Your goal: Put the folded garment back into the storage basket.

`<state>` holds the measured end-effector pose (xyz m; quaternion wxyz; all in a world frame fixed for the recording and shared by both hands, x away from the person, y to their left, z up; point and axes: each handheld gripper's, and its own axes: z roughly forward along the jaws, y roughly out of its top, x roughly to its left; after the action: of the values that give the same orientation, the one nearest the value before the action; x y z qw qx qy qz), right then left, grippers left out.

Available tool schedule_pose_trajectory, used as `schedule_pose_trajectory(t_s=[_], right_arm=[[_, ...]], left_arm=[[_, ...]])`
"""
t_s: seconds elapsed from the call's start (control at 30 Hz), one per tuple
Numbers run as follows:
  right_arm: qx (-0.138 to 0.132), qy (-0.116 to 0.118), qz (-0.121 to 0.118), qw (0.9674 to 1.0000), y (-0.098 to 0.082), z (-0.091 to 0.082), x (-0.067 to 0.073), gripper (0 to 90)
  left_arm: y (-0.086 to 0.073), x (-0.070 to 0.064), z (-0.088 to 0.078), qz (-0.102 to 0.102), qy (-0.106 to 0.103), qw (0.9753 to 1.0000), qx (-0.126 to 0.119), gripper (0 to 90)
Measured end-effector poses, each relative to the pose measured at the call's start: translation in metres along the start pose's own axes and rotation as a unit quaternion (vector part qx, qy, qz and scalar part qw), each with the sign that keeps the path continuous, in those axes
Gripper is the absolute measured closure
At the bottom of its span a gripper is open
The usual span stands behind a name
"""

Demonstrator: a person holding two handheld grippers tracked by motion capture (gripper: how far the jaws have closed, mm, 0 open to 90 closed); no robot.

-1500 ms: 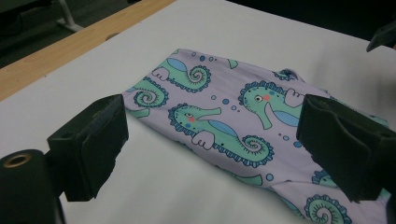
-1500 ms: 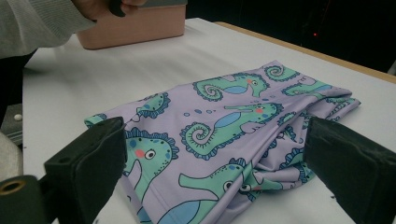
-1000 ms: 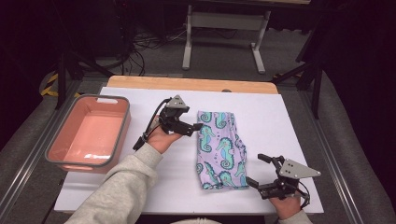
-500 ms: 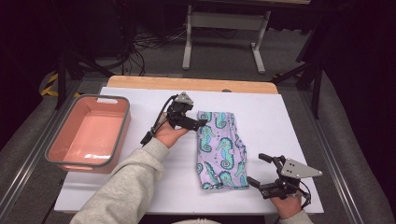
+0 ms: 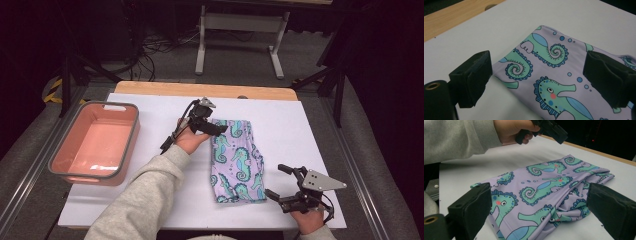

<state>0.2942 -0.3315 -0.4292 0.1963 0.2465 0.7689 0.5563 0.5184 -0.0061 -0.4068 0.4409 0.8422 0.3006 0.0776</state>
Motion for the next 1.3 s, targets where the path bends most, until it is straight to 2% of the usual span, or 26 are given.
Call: schedule_pose_trajectory(t_s=[0.1,0.2,0.47,0.67,0.93,1.3], right_arm=[[-0.001,-0.001,-0.001,1.0,0.0,0.0,0.0,6.8],[0.0,-0.001,-0.001,1.0,0.0,-0.001,0.0,6.8],[-0.001,-0.001,0.0,1.0,-0.001,-0.001,0.0,6.8],[-0.001,0.0,-0.001,1.0,0.0,-0.001,0.0,6.8],[0.0,-0.001,0.0,1.0,-0.001,-0.001,0.0,6.8],[0.002,-0.002,0.0,1.0,-0.002,0.0,0.0,6.8]], left_arm=[[0.001,0.002,0.005,-0.001,0.002,1.0,0.002,9.3],[0.001,0.005,0.012,-0.012,0.002,0.9999,0.003,9.3],[0.001,0.008,0.02,-0.016,0.01,0.9998,0.009,9.3],[-0.002,0.01,0.028,-0.017,0.022,0.9994,0.021,9.6],[-0.007,0.016,0.04,-0.034,0.029,0.998,0.044,10.3],[-0.012,0.019,0.05,-0.047,0.037,0.9966,0.057,10.7]])
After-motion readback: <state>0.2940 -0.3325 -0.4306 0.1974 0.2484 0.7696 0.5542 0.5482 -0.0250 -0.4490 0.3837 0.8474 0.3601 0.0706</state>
